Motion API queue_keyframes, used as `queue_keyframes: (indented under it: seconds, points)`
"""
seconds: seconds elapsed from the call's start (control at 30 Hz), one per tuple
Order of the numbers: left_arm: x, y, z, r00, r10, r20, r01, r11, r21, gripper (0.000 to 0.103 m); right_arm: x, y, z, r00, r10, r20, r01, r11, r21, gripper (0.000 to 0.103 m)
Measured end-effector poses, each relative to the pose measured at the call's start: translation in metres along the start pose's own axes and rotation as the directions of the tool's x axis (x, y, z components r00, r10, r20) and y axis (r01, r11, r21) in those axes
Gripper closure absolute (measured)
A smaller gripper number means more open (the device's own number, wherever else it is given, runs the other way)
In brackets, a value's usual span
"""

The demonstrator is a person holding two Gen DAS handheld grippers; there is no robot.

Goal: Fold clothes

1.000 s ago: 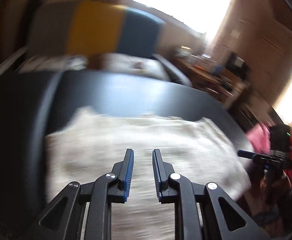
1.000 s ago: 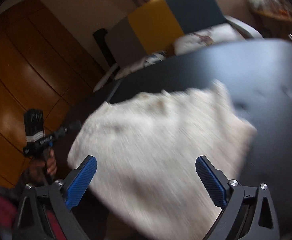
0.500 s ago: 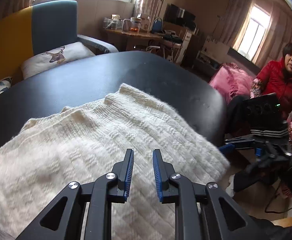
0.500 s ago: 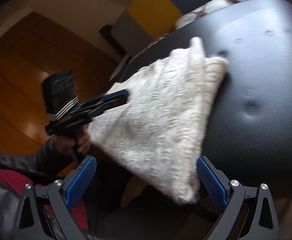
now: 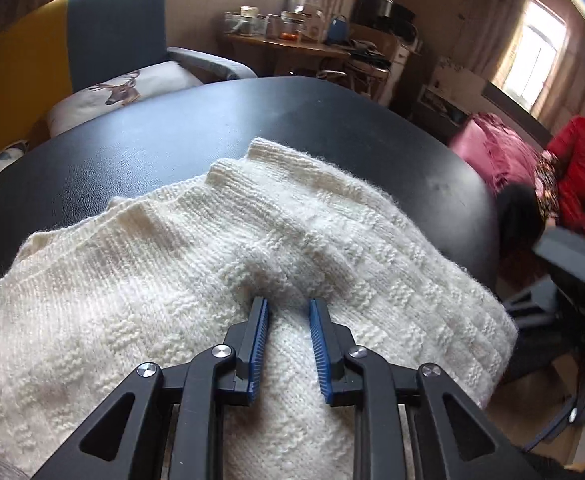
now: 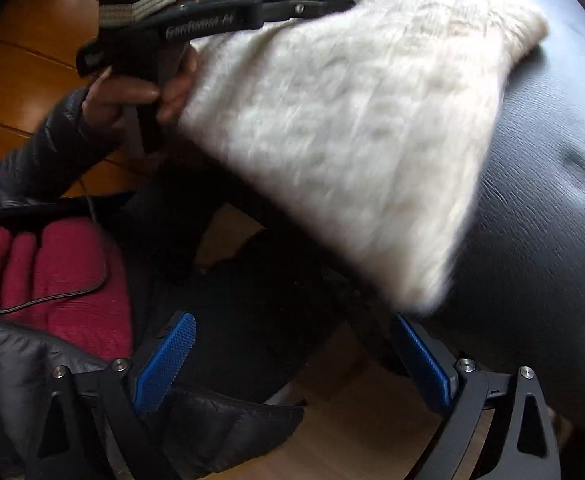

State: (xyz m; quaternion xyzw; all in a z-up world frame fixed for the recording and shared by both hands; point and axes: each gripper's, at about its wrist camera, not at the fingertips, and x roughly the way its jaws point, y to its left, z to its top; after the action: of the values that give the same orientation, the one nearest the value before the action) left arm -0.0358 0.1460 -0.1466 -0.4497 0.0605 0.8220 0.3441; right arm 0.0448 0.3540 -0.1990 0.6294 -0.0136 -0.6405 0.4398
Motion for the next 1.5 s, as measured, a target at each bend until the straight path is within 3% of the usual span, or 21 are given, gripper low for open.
queue_keyframes:
  seconds: [0.07,0.13,0.23,0.3,0.37,0.57,0.67,0.7,0.8,0.93,1.1,1.2,1.27,1.4,1.43,1.5]
  points:
    - [-0.005,0.001,0.001,1.0,-0.019,-0.001,0.019,1.0,-0.011,0.081,-0.011,0.002,-0.006,0.999,-0.012,0.046,0.011,1.0,0.023,0.004]
    - [-0.011,0.003,0.0,0.999,-0.034,0.008,0.034,0.999,-0.005,0.081,-0.035,0.0,-0.013,0.988,-0.012,0.157,0.003,0.998,0.056,0.003]
    - [-0.022,0.003,-0.002,0.997,-0.06,0.04,0.06,0.998,-0.005,0.081,-0.061,-0.012,-0.017,0.948,0.001,0.319,-0.034,0.994,0.1,0.0]
    - [-0.025,0.002,-0.005,0.997,-0.063,0.046,0.063,0.998,0.001,0.081,-0.06,-0.024,-0.01,0.934,0.018,0.357,-0.065,0.991,0.12,0.0]
    - [-0.027,0.002,-0.008,0.997,-0.066,0.049,0.066,0.998,0.004,0.081,-0.052,-0.029,0.0,0.929,0.044,0.366,-0.093,0.989,0.118,0.0]
    - [-0.021,0.01,-0.014,0.995,-0.093,0.046,0.094,0.995,-0.016,0.081,-0.042,-0.018,0.037,0.903,0.222,0.369,-0.239,0.971,0.001,0.0]
    - [-0.02,0.011,-0.015,0.994,-0.102,0.043,0.103,0.994,-0.023,0.081,-0.033,-0.011,0.042,0.873,0.378,0.309,-0.386,0.922,-0.035,0.0]
    - [-0.02,0.008,-0.015,0.994,-0.098,0.038,0.099,0.995,-0.011,0.081,-0.028,-0.007,0.044,0.873,0.405,0.272,-0.411,0.911,-0.04,0.0]
    - [-0.021,0.002,-0.014,0.996,-0.086,0.019,0.085,0.996,0.042,0.081,-0.004,-0.005,0.042,0.935,0.345,0.084,-0.345,0.939,-0.014,0.0]
    - [-0.015,-0.006,-0.019,0.998,-0.068,0.012,0.065,0.988,0.142,0.079,0.004,0.004,0.035,0.961,0.271,-0.05,-0.274,0.961,-0.049,0.0]
    - [-0.017,-0.004,-0.013,0.997,-0.078,-0.011,0.079,0.992,0.097,0.079,0.0,0.009,0.032,0.981,0.189,-0.037,-0.19,0.981,-0.046,0.01]
    - [-0.033,-0.003,-0.009,0.995,-0.098,0.019,0.097,0.994,0.056,0.079,-0.032,0.01,0.029,0.992,0.097,0.083,-0.097,0.995,-0.009,0.01]
    - [-0.045,0.004,-0.01,0.99,-0.13,0.06,0.13,0.992,0.0,0.079,-0.057,0.013,0.032,0.98,0.017,0.199,-0.02,1.0,0.012,0.01]
    - [-0.067,0.02,-0.013,0.984,-0.114,0.135,0.124,0.99,-0.069,0.079,-0.086,0.033,0.06,0.903,-0.046,0.428,0.068,0.997,-0.037,0.003]
    - [-0.071,0.025,-0.014,0.984,-0.094,0.148,0.107,0.991,-0.085,0.079,-0.087,0.037,0.069,0.884,-0.055,0.464,0.086,0.995,-0.045,0.003]
    - [-0.077,0.037,-0.016,0.985,-0.052,0.165,0.072,0.991,-0.116,0.079,-0.075,0.038,0.091,0.871,-0.058,0.488,0.08,0.997,-0.023,0.003]
